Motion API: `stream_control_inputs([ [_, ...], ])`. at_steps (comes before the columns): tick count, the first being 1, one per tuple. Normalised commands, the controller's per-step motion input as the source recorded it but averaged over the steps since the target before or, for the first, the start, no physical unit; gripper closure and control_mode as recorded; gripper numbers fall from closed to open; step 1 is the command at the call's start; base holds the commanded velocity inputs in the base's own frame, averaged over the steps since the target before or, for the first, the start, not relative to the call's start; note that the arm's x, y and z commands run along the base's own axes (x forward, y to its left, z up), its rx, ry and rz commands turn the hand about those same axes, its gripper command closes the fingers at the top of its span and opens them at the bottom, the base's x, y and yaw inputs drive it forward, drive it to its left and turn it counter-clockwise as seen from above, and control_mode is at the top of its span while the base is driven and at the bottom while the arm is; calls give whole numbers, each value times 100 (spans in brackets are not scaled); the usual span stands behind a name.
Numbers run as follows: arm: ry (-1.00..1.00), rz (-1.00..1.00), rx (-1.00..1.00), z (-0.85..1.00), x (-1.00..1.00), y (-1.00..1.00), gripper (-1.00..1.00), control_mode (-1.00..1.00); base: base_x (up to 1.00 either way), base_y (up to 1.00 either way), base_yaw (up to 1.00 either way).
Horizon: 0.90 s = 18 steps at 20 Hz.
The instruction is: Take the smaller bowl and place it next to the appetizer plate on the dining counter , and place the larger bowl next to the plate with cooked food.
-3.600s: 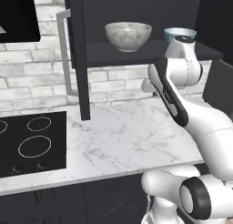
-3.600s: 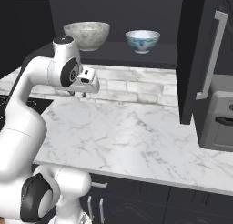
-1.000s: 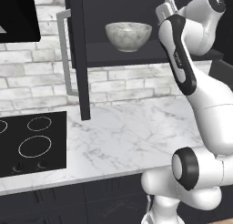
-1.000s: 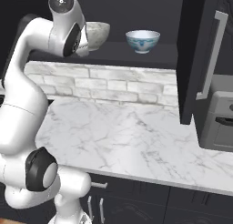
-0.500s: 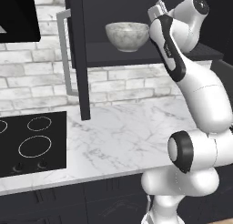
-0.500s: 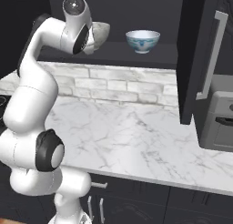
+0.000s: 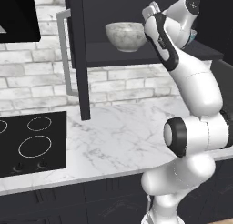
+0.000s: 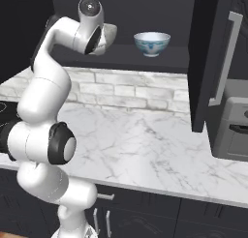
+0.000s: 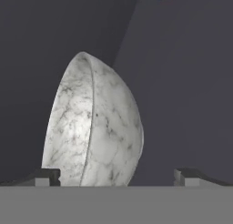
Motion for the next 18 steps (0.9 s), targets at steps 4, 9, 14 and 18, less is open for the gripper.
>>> stream_control_inputs([
  [4, -2, 3, 0, -12, 35, 12, -100, -100, 0, 0, 0],
  [9, -6, 2, 0, -7, 31, 14, -100, -100, 0, 0, 0],
  [14, -5, 1, 0, -6, 26, 10, -100, -100, 0, 0, 0],
  [18, -1, 1, 0, -8, 20, 12, 100, -100, 0, 0, 0],
])
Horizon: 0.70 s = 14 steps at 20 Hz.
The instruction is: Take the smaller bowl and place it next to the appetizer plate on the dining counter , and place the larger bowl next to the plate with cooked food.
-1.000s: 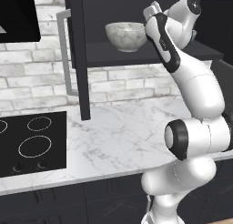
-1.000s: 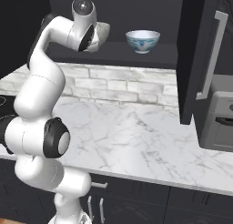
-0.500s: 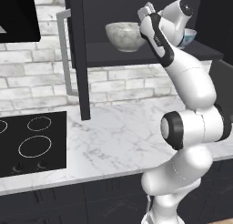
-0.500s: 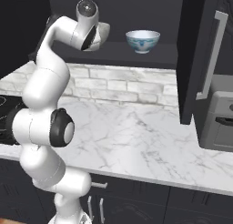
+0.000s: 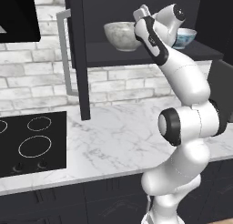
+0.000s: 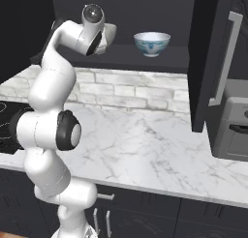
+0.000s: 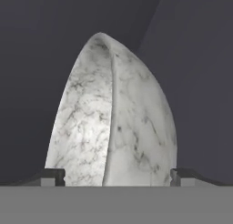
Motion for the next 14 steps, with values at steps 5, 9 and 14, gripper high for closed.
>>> stream_control_inputs([
  [5, 1, 0, 0, -23, -3, 2, 100, -100, 0, 0, 0],
  [9, 1, 0, 0, -70, -86, 0, 100, -100, 0, 0, 0],
  [14, -13, 0, 3, -14, -100, -21, 100, -100, 0, 0, 0],
])
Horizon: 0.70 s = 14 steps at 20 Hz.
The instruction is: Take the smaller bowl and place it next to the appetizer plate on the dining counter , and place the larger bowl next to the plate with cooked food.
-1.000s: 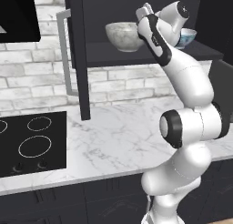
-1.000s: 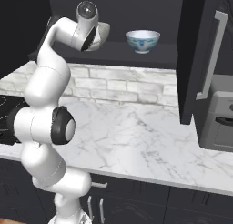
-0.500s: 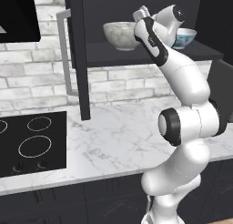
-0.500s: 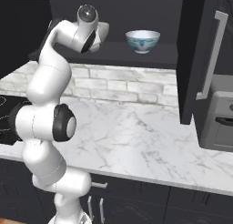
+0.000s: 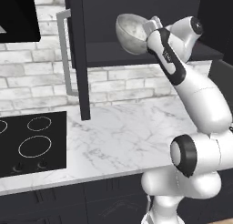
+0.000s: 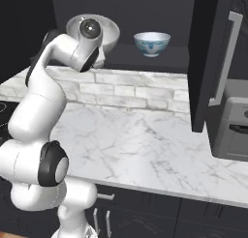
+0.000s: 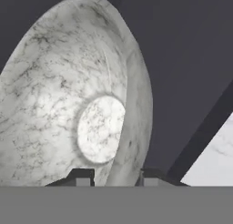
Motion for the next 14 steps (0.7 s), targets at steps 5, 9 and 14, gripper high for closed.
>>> stream_control_inputs([
  [5, -21, 0, 4, 50, -100, -34, 100, -100, 0, 0, 0],
  [9, -6, 0, 0, 49, -100, -32, 100, -100, 0, 0, 0],
  [14, 14, 8, -4, 4, -100, -12, 100, -100, 0, 0, 0],
])
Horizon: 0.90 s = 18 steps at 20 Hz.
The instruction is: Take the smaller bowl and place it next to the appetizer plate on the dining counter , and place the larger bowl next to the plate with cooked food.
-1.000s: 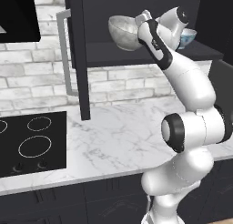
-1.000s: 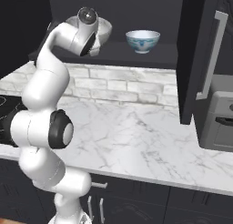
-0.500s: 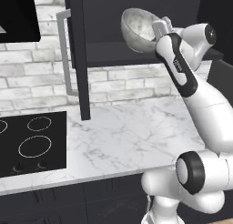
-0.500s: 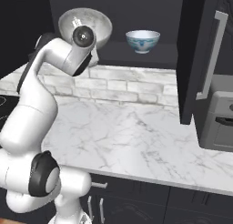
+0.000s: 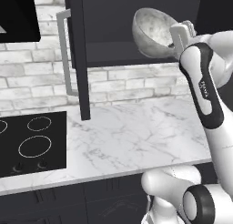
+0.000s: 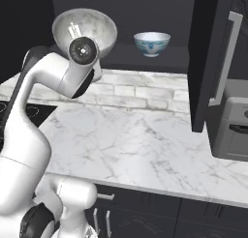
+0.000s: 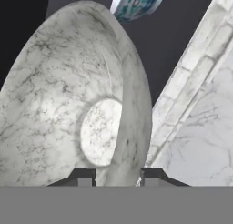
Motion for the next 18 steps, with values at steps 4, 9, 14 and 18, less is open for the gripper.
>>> stream_control_inputs([
  [4, 10, 13, -1, -2, -100, -8, 100, -100, 0, 0, 0],
  [9, 0, 10, -4, -46, -100, 16, 100, -100, 0, 0, 0],
  [14, 7, -6, -14, -97, -97, 65, 100, -100, 0, 0, 0],
  [18, 21, -8, -14, -69, -23, 4, 100, -100, 0, 0, 0],
])
